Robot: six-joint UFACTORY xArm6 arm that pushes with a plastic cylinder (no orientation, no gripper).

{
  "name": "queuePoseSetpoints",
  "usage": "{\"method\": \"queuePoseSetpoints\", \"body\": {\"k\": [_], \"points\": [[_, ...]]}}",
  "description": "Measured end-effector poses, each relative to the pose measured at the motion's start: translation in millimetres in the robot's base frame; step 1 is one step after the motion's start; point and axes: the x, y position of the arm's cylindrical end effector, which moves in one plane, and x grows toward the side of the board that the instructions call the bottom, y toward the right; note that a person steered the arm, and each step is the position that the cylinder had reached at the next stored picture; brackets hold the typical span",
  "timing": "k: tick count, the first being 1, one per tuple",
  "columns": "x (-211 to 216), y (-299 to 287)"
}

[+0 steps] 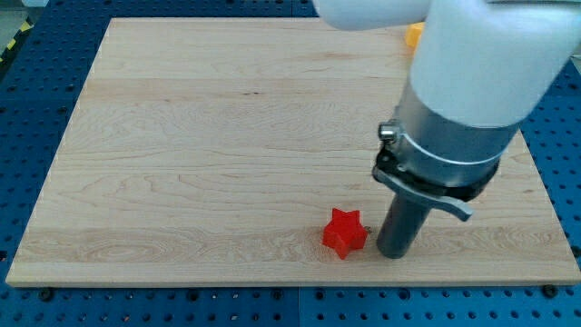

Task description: Slide red circle to red star

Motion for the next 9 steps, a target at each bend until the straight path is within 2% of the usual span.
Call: {"method": "queuePoseSetpoints", "body": {"k": [4,5,7,8,9], "points": [[6,-46],[4,-13],[-48,163],[-82,210],[-99,210]]}}
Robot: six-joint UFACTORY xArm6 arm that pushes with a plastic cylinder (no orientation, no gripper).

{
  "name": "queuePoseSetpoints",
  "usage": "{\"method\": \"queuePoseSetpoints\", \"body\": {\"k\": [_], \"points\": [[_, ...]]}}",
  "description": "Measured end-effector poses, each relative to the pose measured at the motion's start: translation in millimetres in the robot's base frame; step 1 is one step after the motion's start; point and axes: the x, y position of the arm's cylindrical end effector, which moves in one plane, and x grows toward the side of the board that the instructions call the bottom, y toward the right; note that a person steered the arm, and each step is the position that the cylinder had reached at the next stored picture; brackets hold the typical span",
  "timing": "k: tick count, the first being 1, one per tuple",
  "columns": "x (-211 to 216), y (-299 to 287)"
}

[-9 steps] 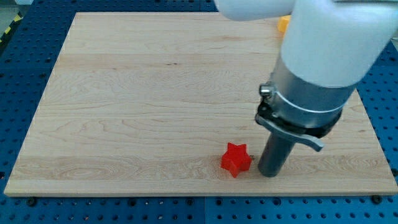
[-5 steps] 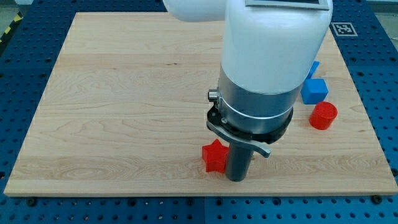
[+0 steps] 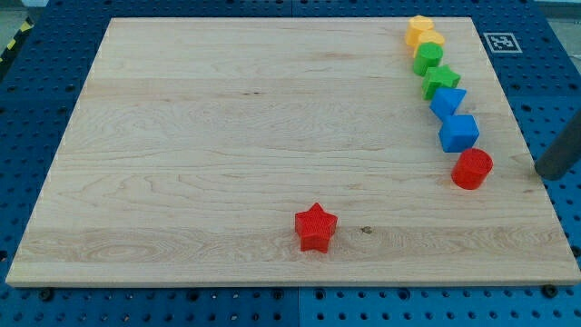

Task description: Slide red circle to red star

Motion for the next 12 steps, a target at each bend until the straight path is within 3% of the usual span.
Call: {"method": "queuePoseSetpoints", "body": {"k": [9,12], "points": [[-17,-192],[7,-223]]}}
